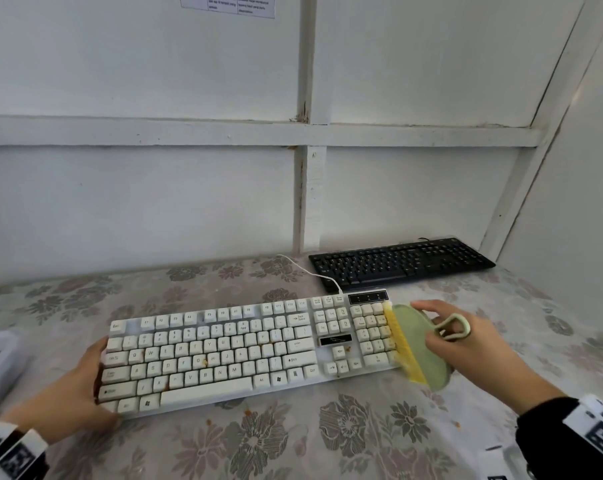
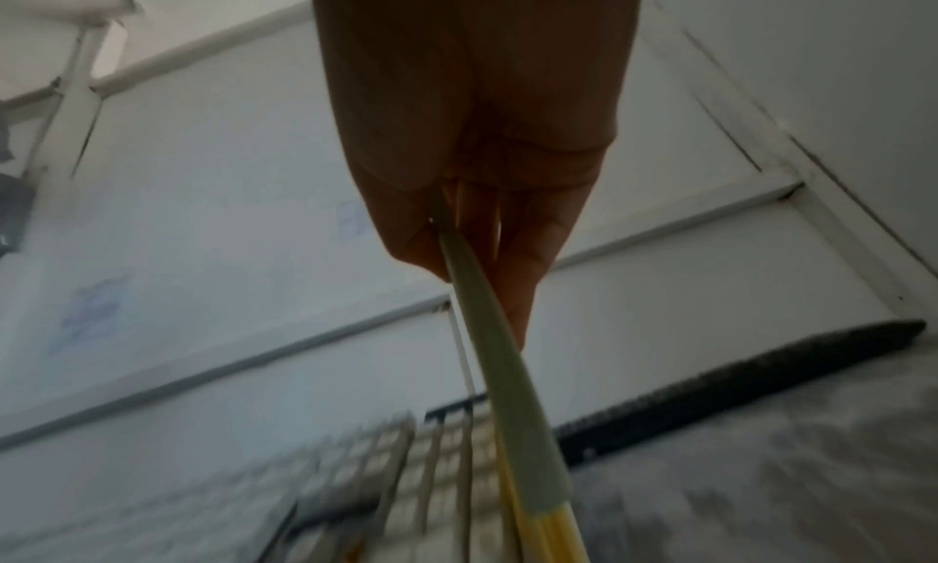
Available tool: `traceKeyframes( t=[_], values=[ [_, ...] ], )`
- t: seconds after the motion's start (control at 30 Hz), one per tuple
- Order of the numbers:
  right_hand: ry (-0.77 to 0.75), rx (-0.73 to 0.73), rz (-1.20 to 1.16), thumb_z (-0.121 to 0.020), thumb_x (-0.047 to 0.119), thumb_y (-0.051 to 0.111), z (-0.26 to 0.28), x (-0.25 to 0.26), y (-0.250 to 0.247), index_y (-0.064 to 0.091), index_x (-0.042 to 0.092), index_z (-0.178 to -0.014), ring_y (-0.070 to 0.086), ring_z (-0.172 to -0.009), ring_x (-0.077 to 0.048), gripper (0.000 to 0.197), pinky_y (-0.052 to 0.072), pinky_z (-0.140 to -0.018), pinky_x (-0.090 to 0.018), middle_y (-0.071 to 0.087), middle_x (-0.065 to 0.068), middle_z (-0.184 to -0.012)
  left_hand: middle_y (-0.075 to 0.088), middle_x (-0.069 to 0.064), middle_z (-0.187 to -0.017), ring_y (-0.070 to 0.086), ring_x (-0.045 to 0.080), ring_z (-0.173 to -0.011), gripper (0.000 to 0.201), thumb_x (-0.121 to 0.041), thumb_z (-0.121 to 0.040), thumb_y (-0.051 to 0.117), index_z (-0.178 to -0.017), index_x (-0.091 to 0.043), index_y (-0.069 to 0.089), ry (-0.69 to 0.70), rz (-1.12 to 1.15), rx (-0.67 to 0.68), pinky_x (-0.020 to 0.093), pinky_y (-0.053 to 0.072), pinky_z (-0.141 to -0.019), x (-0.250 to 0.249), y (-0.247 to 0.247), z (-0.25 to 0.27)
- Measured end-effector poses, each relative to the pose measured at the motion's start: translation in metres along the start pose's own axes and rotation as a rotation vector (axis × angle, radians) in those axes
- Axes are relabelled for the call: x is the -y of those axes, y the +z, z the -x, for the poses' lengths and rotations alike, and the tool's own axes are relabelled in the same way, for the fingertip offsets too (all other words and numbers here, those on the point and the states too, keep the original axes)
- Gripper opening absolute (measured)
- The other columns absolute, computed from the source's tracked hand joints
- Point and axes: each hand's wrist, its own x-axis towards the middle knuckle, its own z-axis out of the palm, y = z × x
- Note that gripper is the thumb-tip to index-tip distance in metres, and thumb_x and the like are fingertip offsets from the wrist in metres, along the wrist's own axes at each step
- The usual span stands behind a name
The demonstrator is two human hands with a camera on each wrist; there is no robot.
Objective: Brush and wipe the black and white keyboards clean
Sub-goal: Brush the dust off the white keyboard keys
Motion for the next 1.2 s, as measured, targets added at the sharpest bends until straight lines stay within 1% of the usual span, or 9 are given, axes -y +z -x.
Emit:
traceKeyframes(
  t=[0.13,0.3,0.4,0.47,0.6,0.77,0.87,0.97,1.2],
  values=[
    [-0.052,-0.111,-0.002,-0.082,0.002,0.058,-0.011,0.019,-0.017,0.062,0.047,-0.1,0.039,-0.047,-0.008,0.048,0.034,-0.049,-0.026,0.059,0.013,-0.056,0.049,0.021,-0.133,0.046,0.02,-0.1,0.111,0.011,-0.055,0.078,-0.146,-0.01,0.018,0.011,0.011,0.033,0.039,0.039,-0.089,0.001,-0.001,-0.001],
    [-0.131,-0.216,-0.115,-0.083,0.005,0.058,-0.023,0.033,-0.009,0.061,0.044,-0.108,0.051,-0.061,-0.018,0.046,0.043,-0.053,-0.033,0.067,0.0,-0.075,0.047,0.021,-0.135,0.047,0.023,-0.103,0.111,0.012,-0.056,0.077,-0.146,-0.01,0.018,0.03,0.005,0.06,0.04,0.038,-0.092,0.005,-0.001,-0.005],
    [-0.105,-0.185,-0.125,-0.085,0.004,0.057,-0.029,0.031,0.003,0.059,0.038,-0.116,0.054,-0.061,-0.011,0.046,0.045,-0.049,-0.024,0.067,0.006,-0.081,0.045,0.018,-0.137,0.048,0.032,-0.119,0.112,0.01,-0.056,0.078,-0.147,-0.011,0.017,0.031,0.001,0.047,0.042,0.038,-0.097,0.011,-0.002,-0.009],
    [-0.062,-0.129,-0.084,-0.087,0.004,0.055,-0.028,0.027,0.011,0.058,0.033,-0.12,0.05,-0.055,-0.011,0.044,0.041,-0.042,-0.017,0.066,-0.001,-0.08,0.05,0.014,-0.132,0.052,0.033,-0.118,0.121,0.004,-0.052,0.084,-0.147,-0.021,0.014,0.035,0.038,0.073,0.043,0.042,-0.096,0.021,-0.002,-0.017],
    [0.02,-0.033,-0.004,-0.085,0.004,0.053,-0.018,0.016,0.02,0.059,0.032,-0.116,0.04,-0.053,-0.016,0.042,0.037,-0.047,-0.03,0.057,-0.008,-0.064,0.061,0.002,-0.123,0.061,0.029,-0.11,0.133,-0.013,-0.032,0.097,-0.137,-0.049,0.024,0.143,0.147,0.175,0.05,0.044,-0.092,0.088,0.0,-0.064],
    [0.04,0.044,0.019,-0.082,0.001,0.056,-0.015,0.026,0.007,0.062,0.035,-0.101,0.048,-0.055,-0.019,0.04,0.053,-0.056,-0.043,0.059,-0.006,-0.064,0.061,0.0,-0.123,0.061,0.026,-0.109,0.131,-0.013,-0.031,0.097,-0.136,-0.047,0.027,0.158,0.178,0.179,0.05,0.043,-0.094,0.078,0.001,-0.058],
    [-0.016,-0.089,-0.072,-0.082,0.003,0.056,-0.025,0.031,-0.002,0.062,0.038,-0.106,0.051,-0.061,-0.018,0.043,0.051,-0.053,-0.038,0.065,-0.004,-0.076,0.061,0.001,-0.123,0.061,0.026,-0.111,0.131,-0.015,-0.03,0.097,-0.136,-0.046,0.027,0.188,0.154,0.187,0.05,0.044,-0.094,0.075,-0.003,-0.054],
    [-0.061,-0.145,-0.115,-0.085,0.005,0.056,-0.03,0.032,0.001,0.06,0.038,-0.114,0.052,-0.062,-0.012,0.044,0.046,-0.051,-0.025,0.066,0.003,-0.082,0.062,-0.002,-0.121,0.062,0.02,-0.109,0.131,-0.014,-0.03,0.095,-0.137,-0.038,0.023,0.161,0.159,0.18,0.048,0.047,-0.095,0.057,-0.007,-0.04],
    [0.027,0.042,-0.021,-0.084,0.001,0.055,-0.008,0.015,0.014,0.063,0.035,-0.105,0.036,-0.045,-0.011,0.041,0.035,-0.043,-0.025,0.051,0.0,-0.055,0.06,-0.001,-0.117,0.061,0.02,-0.106,0.131,-0.02,-0.028,0.084,-0.141,-0.027,0.016,0.101,0.139,0.207,0.044,0.048,-0.095,0.023,-0.009,-0.018]
  ],
)
